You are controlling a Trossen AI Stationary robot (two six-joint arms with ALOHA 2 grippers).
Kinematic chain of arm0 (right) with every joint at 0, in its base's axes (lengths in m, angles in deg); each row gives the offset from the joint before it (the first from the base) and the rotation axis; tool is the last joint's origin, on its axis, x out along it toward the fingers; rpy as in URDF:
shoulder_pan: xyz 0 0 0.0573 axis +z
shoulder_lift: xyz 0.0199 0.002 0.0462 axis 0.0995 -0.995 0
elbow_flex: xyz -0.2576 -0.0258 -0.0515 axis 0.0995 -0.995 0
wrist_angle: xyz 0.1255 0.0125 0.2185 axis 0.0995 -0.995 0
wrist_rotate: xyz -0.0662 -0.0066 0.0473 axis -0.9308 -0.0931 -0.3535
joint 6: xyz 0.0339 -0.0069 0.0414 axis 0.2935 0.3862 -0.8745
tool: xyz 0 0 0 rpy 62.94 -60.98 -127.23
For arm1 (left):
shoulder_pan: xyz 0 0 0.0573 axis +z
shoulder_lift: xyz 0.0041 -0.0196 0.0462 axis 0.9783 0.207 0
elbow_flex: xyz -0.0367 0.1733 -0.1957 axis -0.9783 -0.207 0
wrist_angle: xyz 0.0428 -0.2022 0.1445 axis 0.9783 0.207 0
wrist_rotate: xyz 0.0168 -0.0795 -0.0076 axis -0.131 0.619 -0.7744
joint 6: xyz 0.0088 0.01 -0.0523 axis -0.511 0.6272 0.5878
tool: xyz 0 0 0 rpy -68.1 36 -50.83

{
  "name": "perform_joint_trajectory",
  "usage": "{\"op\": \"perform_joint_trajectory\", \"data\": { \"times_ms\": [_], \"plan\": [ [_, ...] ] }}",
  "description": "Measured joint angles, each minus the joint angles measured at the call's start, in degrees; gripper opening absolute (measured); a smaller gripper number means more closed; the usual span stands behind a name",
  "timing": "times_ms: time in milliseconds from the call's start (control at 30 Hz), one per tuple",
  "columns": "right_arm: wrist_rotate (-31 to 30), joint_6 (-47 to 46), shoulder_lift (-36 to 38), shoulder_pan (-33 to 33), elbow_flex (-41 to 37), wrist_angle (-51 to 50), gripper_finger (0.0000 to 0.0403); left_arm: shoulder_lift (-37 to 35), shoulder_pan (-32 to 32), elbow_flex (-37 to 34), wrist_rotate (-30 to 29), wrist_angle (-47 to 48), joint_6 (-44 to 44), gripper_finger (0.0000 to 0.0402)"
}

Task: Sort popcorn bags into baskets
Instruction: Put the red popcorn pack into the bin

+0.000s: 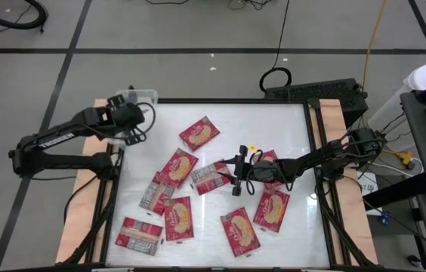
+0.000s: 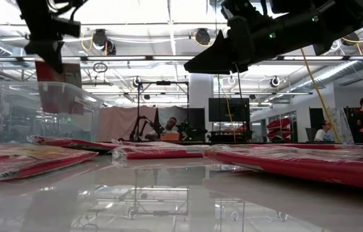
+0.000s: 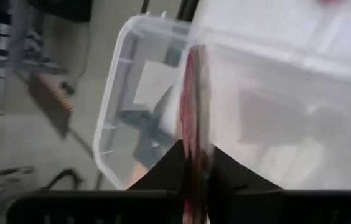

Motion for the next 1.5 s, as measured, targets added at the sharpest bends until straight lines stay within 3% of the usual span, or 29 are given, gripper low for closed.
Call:
{"op": "perform_joint_trajectory", "data": {
  "times_ms": [367, 733, 1000, 1233, 1500],
  "plan": [
    [0.0, -2.3, 0.0, 0.0, 0.0, 0.4, 0.0178, 0.0, 0.0, -10.0, -1.6, -8.3, -5.6, 0.0058],
    [-0.1, 1.0, 0.0, -0.2, 0.0, 0.9, 0.0178, 0.0, 1.2, -11.2, -1.3, -11.0, -8.1, 0.006],
    [0.0, 0.6, 0.0, 0.6, 0.0, 0.9, 0.0178, 0.0, 5.8, -11.2, 9.3, -10.9, -11.9, 0.0061],
    [0.0, 0.1, 0.0, 2.6, 0.0, 0.4, 0.0178, 0.0, 6.5, -11.2, 9.6, -10.9, -11.4, 0.0061],
    [0.0, -1.0, 0.0, 4.3, 0.0, -0.7, 0.0178, 0.0, 6.5, -11.2, 14.2, -8.9, -10.8, 0.0061]
  ]
}}
